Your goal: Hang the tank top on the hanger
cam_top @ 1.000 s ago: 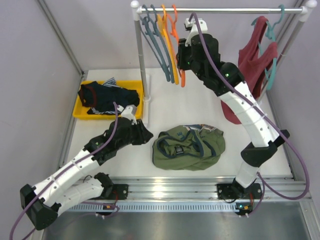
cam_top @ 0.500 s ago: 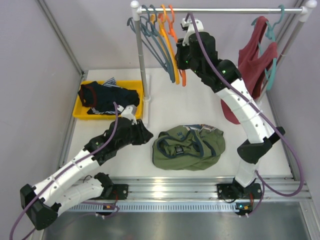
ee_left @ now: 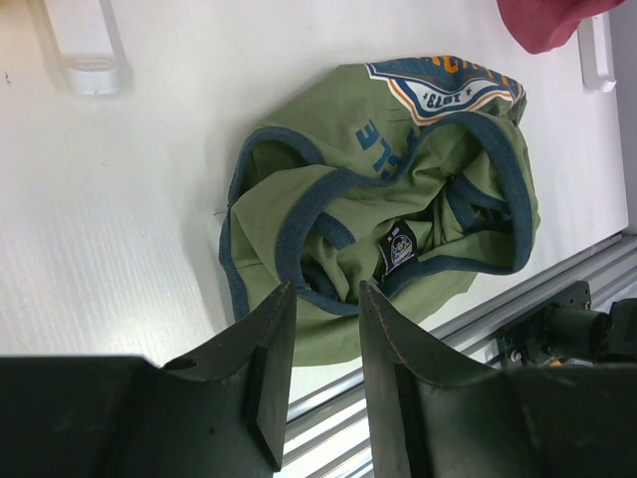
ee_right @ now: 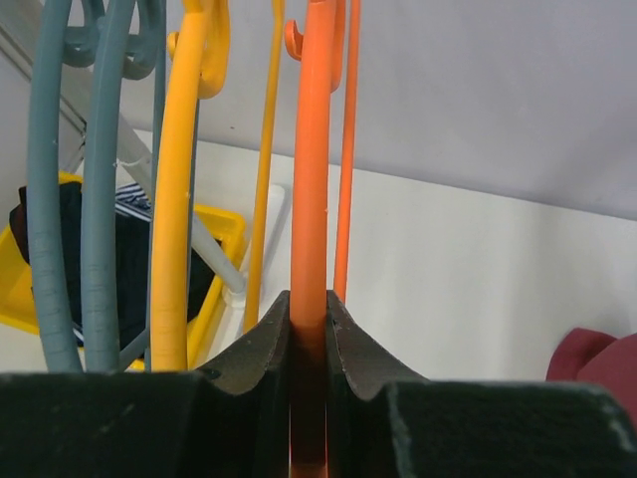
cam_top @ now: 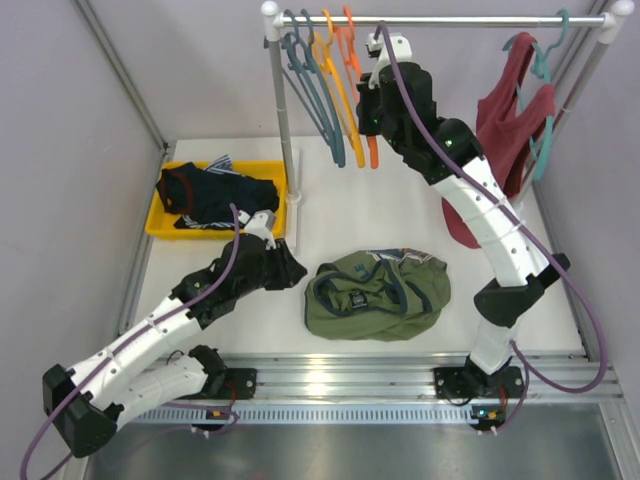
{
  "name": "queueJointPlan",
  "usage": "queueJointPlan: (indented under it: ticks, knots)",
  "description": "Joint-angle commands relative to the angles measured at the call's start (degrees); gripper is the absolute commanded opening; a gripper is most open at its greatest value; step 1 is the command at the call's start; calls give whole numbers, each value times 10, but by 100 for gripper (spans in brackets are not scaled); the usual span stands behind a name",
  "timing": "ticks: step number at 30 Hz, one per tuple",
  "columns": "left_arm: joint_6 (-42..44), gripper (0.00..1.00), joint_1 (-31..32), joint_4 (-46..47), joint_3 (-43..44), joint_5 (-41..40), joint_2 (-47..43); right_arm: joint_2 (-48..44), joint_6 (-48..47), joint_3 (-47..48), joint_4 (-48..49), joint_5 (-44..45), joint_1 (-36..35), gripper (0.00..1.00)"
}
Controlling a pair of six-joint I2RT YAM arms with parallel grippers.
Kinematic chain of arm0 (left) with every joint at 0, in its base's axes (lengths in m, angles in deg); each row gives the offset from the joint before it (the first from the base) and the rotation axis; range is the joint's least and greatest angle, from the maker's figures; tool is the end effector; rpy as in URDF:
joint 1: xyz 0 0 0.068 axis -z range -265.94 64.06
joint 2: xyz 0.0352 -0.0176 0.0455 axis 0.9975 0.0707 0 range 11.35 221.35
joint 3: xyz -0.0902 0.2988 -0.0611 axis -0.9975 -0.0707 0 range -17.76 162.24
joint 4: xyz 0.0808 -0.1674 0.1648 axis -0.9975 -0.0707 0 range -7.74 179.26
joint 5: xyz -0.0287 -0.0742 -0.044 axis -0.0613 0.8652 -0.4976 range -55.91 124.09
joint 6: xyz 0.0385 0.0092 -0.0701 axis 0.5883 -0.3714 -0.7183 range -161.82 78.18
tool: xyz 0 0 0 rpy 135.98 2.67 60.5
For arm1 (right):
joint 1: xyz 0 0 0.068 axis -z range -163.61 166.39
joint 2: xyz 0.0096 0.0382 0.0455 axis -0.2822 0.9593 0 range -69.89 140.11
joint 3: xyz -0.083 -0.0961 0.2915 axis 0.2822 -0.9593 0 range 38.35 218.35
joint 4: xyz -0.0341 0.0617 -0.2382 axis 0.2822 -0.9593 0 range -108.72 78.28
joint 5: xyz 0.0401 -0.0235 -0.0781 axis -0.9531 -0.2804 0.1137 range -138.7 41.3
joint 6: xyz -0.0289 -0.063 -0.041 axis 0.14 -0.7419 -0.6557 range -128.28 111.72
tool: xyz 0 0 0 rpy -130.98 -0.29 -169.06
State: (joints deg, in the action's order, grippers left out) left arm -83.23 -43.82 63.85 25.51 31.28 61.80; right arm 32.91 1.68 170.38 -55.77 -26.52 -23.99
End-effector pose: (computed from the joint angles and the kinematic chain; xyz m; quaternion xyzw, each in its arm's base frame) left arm 0.1358 -0.1182 0.3063 -0.0063 0.8769 -0.3037 0.3724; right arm 0.3177 0.2359 0.5460 -0.0909 0.7812 0.1166 0.6065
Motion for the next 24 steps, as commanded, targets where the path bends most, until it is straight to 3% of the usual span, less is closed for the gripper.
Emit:
queueJointPlan:
  ticks: [1,7,24]
  knots:
    - [9,37,0,20,14,0,4,-36,-13,-5,63,20,5,0]
    - [9,37,1,22,12,2,6,-68,-17,-41,109,23,5,0]
    - [10,37,0,40,10,18,18,-154,-7,-136,106,29,5,0]
